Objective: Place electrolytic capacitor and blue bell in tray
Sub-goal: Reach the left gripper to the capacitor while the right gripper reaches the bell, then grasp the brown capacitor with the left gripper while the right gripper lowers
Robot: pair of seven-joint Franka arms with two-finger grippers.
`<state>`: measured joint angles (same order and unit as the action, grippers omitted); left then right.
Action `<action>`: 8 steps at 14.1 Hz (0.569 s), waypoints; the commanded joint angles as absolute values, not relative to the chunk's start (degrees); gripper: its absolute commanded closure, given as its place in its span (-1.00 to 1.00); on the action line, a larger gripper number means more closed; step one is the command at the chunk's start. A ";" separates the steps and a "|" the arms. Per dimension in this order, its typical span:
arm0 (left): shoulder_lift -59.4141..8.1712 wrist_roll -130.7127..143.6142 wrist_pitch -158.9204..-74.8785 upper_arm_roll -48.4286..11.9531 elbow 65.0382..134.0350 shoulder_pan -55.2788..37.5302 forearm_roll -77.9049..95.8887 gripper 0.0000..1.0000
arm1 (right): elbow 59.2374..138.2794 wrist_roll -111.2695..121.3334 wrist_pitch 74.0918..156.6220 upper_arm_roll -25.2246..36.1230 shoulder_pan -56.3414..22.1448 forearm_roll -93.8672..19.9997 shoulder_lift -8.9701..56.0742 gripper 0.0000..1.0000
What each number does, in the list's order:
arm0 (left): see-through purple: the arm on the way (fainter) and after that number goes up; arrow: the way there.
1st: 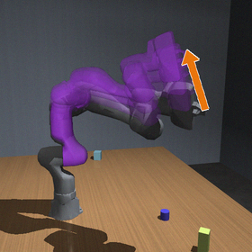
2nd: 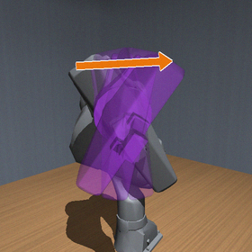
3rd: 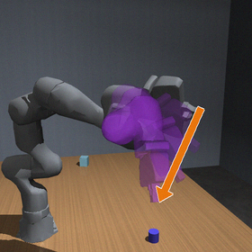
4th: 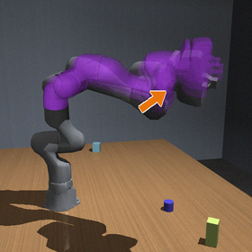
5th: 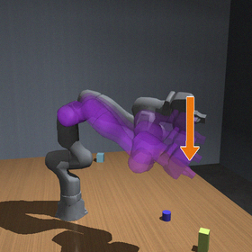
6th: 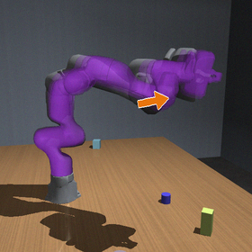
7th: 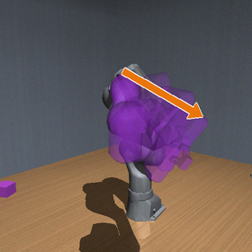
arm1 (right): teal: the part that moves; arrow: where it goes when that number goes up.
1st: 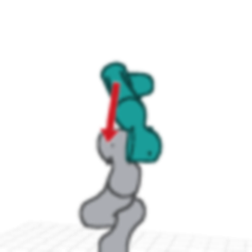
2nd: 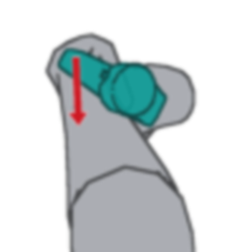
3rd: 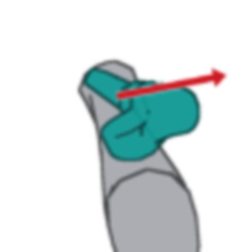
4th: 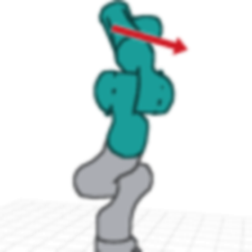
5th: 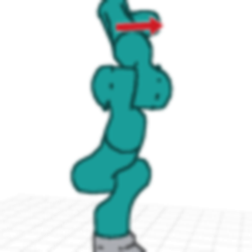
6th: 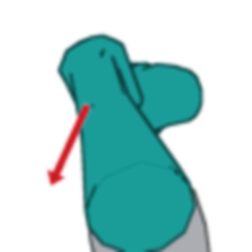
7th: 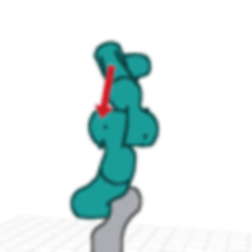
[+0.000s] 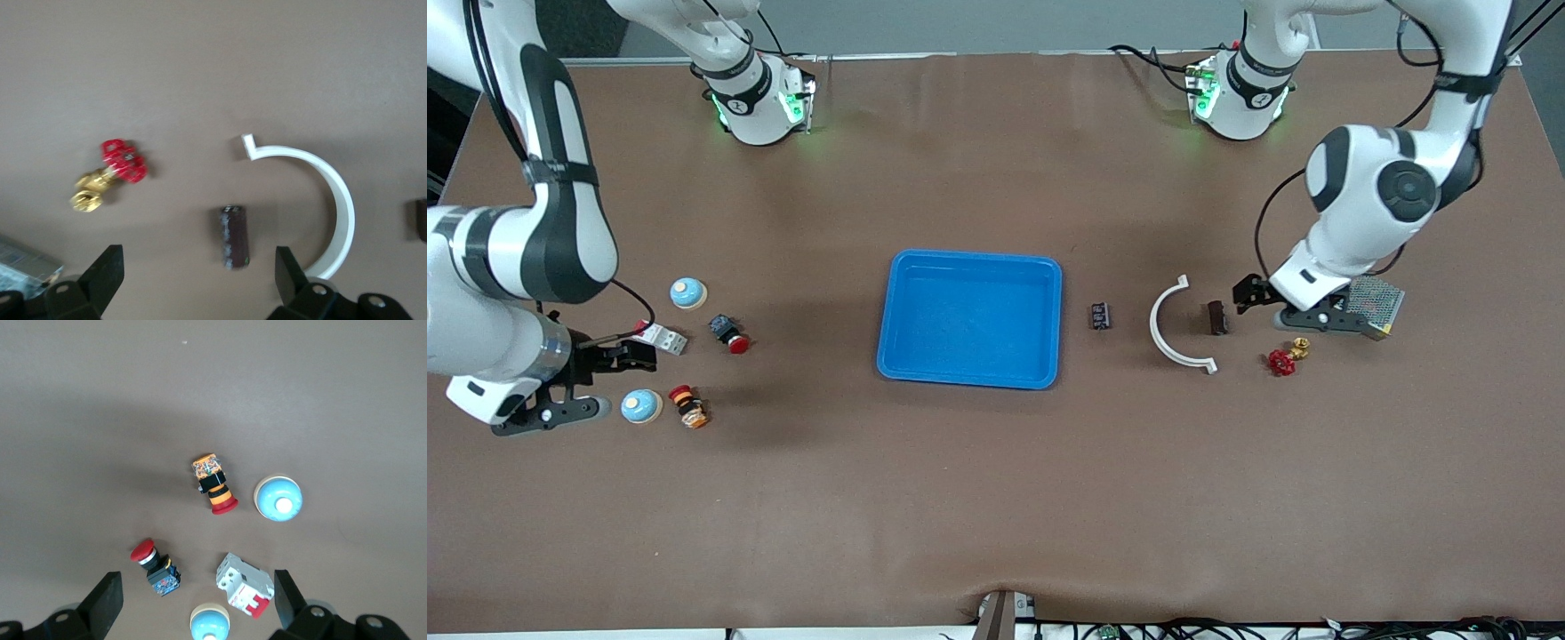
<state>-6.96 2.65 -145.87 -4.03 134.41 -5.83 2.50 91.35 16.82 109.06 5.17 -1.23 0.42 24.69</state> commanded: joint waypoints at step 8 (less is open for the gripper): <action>-16.78 6.77 -158.11 -4.57 136.32 -7.65 3.25 -1.00 | 120.00 5.01 115.63 5.19 2.81 0.88 3.99 -1.00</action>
